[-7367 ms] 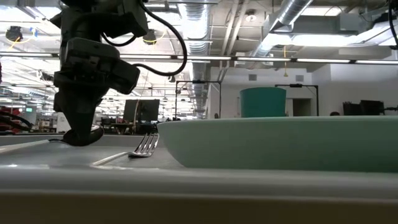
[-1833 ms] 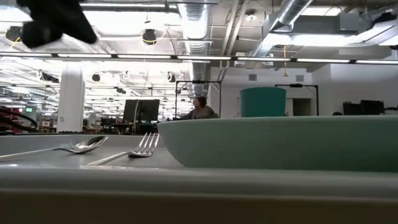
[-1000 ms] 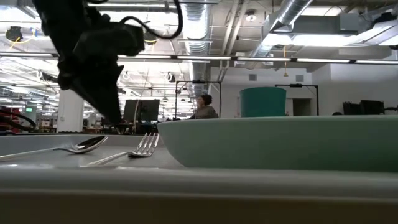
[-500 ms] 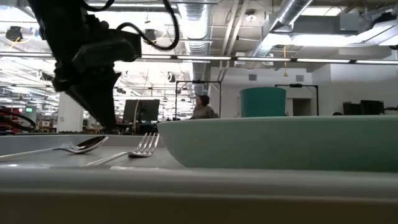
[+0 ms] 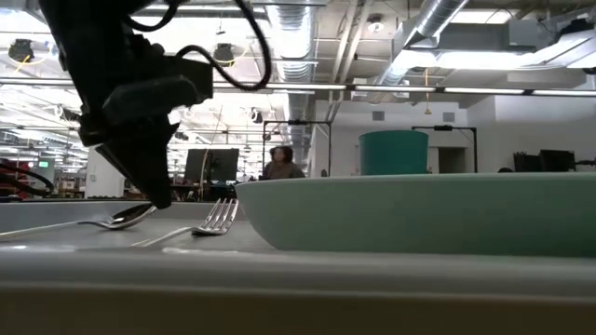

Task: Pick and place plate/cup/fork/spoon on tray
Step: Put the orange spoon on the blue tray to the left of the orange fork, then adjust the fork on the blue tray

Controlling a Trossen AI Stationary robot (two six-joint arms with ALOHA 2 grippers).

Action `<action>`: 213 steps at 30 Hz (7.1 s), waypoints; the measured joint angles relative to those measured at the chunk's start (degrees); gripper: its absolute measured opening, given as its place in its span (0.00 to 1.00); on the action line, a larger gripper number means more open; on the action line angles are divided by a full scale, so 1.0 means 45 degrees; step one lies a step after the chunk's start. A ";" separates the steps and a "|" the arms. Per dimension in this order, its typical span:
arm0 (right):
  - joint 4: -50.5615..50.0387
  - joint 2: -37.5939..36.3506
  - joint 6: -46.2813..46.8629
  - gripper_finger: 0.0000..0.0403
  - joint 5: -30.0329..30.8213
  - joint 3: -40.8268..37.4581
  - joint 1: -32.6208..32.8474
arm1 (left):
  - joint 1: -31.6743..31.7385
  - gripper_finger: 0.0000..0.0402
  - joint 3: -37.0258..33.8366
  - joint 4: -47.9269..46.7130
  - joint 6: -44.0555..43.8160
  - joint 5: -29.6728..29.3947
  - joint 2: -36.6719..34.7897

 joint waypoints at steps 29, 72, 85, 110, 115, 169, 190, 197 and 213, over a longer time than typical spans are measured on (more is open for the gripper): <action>-0.0006 0.0000 -0.0126 0.02 -0.0029 -0.0001 0.0005 | 0.0029 0.00 -0.0122 -0.0880 -0.0475 -0.0072 -0.0029; -0.0052 0.0000 -0.0369 0.02 -0.0310 -0.0001 0.0005 | -0.3259 0.00 0.0962 -0.5027 -0.8064 -0.0570 0.0053; -0.0053 0.0000 -0.0364 0.02 -0.0315 -0.0001 0.0005 | -0.2503 0.00 0.0327 -0.4256 -0.7525 -0.0722 0.0049; -0.0057 0.0000 -0.0565 0.02 -0.0335 -0.0001 0.0005 | -0.1817 0.00 -0.0651 -0.2929 -0.7354 -0.0652 0.0039; -0.0057 0.0000 -0.0568 0.02 -0.0334 -0.0001 0.0005 | -0.1739 0.00 -0.0651 -0.2809 -0.7293 -0.0738 0.0039; -0.0062 -0.0005 -0.0797 0.02 -0.0319 0.0001 -0.0117 | -0.0969 0.00 0.0214 -0.0558 -0.4273 -0.3056 -0.0550; -0.0038 -0.0005 -0.0787 0.04 -0.0662 0.0001 -0.0087 | 0.1541 0.34 0.0214 0.2791 0.2755 -0.0138 -0.0243; -0.0094 -0.0005 -0.0857 0.06 -0.0713 -0.0001 -0.0099 | 0.2077 0.50 0.0214 0.3496 0.7339 0.3035 -0.0243; -0.0182 -0.0005 -0.0889 0.05 -0.1023 -0.0001 -0.0117 | 0.3528 0.48 0.0481 0.2687 1.2103 0.4354 -0.0253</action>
